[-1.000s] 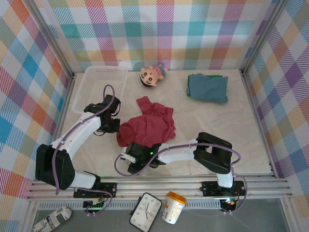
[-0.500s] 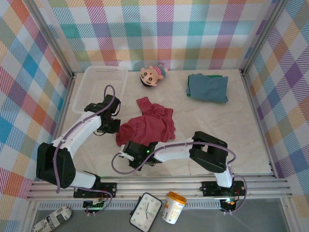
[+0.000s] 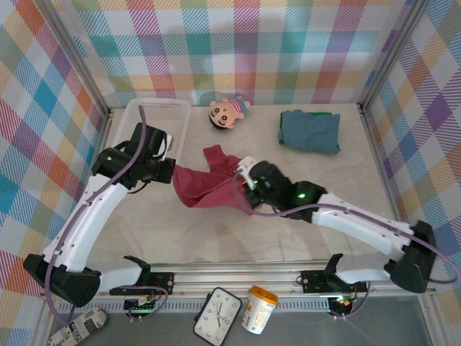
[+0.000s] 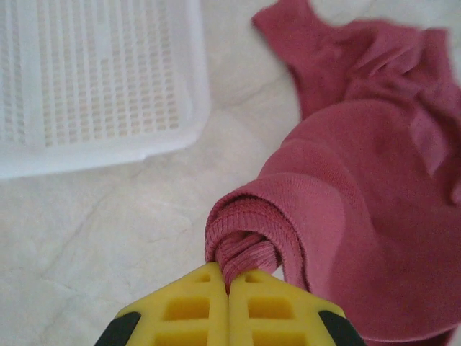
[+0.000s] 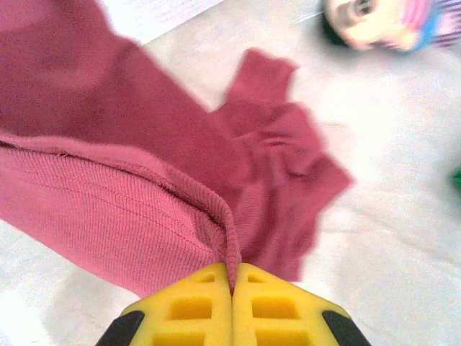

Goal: Fold and stack the tank tops

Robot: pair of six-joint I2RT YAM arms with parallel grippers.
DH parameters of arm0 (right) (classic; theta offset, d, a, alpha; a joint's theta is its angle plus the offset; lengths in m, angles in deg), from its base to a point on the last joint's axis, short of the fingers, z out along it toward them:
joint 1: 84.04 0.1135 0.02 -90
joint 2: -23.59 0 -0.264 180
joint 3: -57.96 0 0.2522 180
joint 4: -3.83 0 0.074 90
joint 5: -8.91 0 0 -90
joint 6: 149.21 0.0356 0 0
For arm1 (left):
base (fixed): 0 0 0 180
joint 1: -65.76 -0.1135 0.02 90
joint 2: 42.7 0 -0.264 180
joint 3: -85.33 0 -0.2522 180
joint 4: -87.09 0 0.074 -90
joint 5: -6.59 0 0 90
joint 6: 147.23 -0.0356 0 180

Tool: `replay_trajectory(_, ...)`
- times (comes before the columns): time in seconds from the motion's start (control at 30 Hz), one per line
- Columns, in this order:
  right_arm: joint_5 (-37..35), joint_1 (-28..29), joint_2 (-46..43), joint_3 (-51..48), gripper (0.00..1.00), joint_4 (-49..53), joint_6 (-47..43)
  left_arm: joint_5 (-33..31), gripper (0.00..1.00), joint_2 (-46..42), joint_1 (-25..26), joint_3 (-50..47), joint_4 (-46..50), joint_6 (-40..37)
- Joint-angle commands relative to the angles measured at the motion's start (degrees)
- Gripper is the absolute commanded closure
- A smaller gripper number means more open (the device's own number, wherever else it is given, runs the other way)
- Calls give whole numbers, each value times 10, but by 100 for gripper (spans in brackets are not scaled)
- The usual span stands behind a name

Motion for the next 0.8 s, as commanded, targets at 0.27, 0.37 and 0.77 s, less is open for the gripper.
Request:
replay_trajectory(0.27, -7, -133, -74, 194, 100, 63, -139, -45, 100, 15, 74, 247, 53, -51)
replay_trajectory(0.37, 28, -187, -34, 250, 100, 41, -165, -54, 100, 50, 79, 288, 35, -73)
replay_trajectory(0.77, 206, -358, 231, 547, 100, -12, -139, -145, 100, 289, 8, 516, -51, -197)
